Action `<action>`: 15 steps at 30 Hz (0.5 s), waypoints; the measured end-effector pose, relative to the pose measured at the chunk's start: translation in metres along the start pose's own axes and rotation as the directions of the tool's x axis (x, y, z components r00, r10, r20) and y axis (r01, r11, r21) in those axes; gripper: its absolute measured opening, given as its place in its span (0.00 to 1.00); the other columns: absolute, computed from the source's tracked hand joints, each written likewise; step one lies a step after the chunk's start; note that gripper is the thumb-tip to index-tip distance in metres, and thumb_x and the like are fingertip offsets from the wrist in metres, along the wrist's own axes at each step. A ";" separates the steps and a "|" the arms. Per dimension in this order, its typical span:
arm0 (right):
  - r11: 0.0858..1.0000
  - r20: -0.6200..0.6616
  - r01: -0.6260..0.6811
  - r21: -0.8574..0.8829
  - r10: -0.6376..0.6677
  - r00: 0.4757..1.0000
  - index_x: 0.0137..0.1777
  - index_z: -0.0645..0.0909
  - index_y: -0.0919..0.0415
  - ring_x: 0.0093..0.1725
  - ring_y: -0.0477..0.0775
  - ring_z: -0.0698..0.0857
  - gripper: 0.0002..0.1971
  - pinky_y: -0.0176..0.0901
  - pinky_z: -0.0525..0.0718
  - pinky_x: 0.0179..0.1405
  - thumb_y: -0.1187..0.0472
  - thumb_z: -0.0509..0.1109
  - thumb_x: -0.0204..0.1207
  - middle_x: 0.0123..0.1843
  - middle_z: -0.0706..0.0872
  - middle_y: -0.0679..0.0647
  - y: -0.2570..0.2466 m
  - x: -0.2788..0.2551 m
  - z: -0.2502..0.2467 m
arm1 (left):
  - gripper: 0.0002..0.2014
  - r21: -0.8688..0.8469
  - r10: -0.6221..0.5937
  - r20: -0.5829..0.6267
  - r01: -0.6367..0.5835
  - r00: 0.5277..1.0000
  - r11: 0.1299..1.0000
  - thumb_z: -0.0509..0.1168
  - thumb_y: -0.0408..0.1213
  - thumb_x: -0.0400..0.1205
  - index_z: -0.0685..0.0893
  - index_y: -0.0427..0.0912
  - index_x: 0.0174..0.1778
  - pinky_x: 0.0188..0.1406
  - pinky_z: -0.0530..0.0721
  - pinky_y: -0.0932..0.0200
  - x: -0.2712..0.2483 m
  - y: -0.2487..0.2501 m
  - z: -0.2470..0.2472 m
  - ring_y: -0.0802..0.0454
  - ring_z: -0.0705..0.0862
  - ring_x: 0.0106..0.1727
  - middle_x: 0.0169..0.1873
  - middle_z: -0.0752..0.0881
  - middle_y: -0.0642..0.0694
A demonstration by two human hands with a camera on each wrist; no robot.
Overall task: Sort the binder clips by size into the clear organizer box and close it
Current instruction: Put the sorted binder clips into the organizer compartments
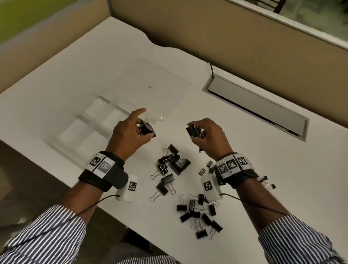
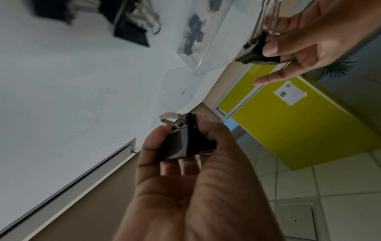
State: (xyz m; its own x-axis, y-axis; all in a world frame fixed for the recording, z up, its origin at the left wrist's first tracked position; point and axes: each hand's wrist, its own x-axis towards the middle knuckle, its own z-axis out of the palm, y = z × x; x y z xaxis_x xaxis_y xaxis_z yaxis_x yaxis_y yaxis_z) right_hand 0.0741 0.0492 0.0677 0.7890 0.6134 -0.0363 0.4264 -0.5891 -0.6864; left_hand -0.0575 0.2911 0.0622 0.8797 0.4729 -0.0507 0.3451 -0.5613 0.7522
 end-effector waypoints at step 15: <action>0.997 0.037 0.067 -0.026 -0.066 0.997 0.65 0.84 0.47 0.47 0.47 0.83 0.21 0.48 0.87 0.49 0.61 0.75 0.72 0.52 0.81 0.45 -0.119 0.046 0.081 | 0.40 0.317 0.069 0.095 -0.096 0.993 0.944 0.74 0.48 0.73 0.64 0.54 0.80 0.51 0.85 0.48 -0.021 -0.071 -0.053 0.45 0.85 0.54 0.55 0.86 0.46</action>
State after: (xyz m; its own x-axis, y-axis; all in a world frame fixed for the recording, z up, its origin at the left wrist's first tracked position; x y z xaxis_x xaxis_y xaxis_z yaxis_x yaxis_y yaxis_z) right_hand 0.0242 0.1904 0.0889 0.7420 0.6702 -0.0182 0.4895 -0.5601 -0.6684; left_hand -0.1175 0.3569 0.0448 0.9284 0.3667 -0.0605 0.3451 -0.7902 0.5064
